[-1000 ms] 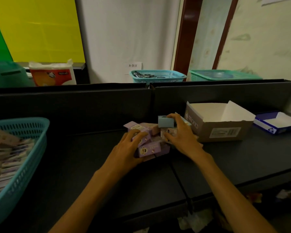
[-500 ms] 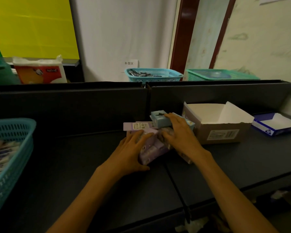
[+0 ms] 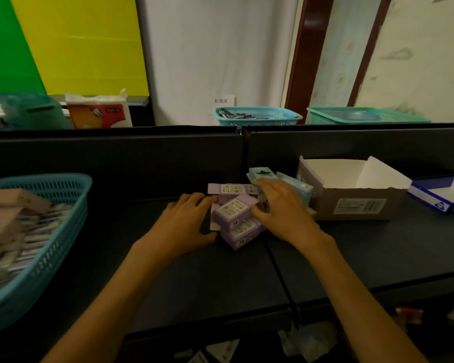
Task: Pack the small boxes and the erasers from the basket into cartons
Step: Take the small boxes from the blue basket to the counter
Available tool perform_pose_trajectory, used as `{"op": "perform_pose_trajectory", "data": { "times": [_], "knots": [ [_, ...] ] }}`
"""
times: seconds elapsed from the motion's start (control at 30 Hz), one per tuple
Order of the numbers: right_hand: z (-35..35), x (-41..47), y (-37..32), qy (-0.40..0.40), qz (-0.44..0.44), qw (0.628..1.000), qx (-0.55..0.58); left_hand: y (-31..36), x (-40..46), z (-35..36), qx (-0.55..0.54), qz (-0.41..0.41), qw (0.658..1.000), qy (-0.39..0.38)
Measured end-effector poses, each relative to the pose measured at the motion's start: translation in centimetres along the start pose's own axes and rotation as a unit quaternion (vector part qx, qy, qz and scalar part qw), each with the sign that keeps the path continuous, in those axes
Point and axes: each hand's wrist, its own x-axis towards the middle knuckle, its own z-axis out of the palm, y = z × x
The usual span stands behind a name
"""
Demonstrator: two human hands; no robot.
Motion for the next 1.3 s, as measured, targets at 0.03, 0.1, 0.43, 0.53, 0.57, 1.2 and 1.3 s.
{"op": "perform_pose_trajectory", "data": {
  "times": [0.03, 0.1, 0.43, 0.53, 0.57, 1.2, 1.3],
  "knots": [
    [0.4, -0.2, -0.5, -0.012, -0.006, 1.000, -0.001, -0.3, -0.6, -0.3, 0.014, -0.017, 1.000, 0.001],
    [1.1, -0.4, -1.6, -0.030, -0.014, 0.999, -0.007, -1.1, -1.9, -1.1, 0.032, -0.046, 0.998, -0.001],
    [3.9, 0.7, -12.2, -0.052, -0.098, 0.994, -0.004, -9.6, -10.3, -6.8, 0.057, -0.128, 0.990, 0.022],
    [5.5, 1.4, -16.9, -0.054, -0.131, 0.990, 0.012, -13.5, -13.5, -8.3, 0.052, -0.152, 0.986, 0.034],
    [6.1, 1.6, -18.7, -0.051, -0.141, 0.989, 0.017, -15.0, -14.7, -8.8, 0.053, -0.161, 0.985, 0.039],
    [9.9, 1.3, -36.3, -0.264, -0.079, 0.955, 0.110, -32.4, -22.3, -8.9, -0.030, -0.105, 0.994, -0.021],
    [8.6, 1.0, -35.9, -0.333, -0.071, 0.932, 0.123, -32.8, -22.6, -8.5, -0.045, -0.099, 0.994, -0.025]
  ]
}}
